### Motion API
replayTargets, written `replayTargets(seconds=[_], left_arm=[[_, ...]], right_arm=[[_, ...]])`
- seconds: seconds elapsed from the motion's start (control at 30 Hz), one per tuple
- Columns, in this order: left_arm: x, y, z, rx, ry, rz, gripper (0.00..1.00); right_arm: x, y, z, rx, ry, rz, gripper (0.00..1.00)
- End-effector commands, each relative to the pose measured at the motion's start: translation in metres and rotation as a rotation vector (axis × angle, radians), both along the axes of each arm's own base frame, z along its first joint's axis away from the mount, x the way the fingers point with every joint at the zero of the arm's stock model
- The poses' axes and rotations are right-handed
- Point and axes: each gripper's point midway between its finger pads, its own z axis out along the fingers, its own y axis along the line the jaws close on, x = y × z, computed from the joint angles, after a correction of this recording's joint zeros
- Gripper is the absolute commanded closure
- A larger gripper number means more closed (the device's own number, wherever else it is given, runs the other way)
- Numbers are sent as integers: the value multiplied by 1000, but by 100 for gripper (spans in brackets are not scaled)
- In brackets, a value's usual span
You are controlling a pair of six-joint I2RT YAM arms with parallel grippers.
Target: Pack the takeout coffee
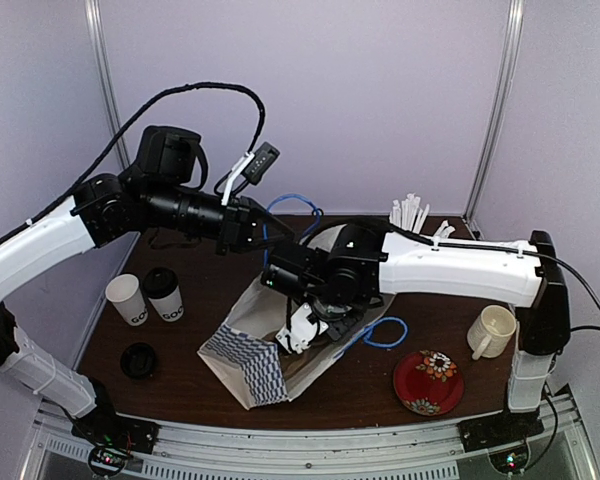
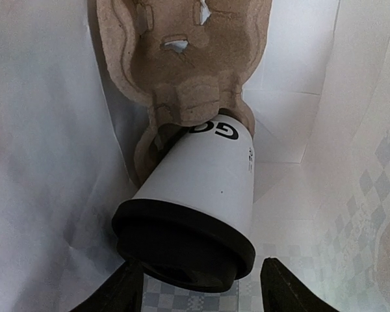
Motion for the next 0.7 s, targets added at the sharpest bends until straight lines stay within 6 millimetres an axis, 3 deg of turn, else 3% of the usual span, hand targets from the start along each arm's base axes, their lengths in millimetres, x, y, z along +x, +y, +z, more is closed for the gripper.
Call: replayTargets(seconds=[0.0, 0.2, 0.37, 0.53, 0.67], left_arm=[[-21, -4, 0, -1, 13, -91, 100], [-19, -2, 0, 8, 1, -77, 100], [-20, -2, -1, 12, 0, -78, 100], [-18, 0, -3, 19, -7, -71, 100], [-17, 0, -5, 26, -14, -68, 100]], right_arm=[[27, -6, -10, -28, -28, -20, 35], [31, -13, -25, -78, 3, 2, 31], [36, -16, -35, -91, 11, -10, 11], [43, -14, -36, -63, 10, -44, 14], [44, -15, -32, -51, 17, -66, 26]])
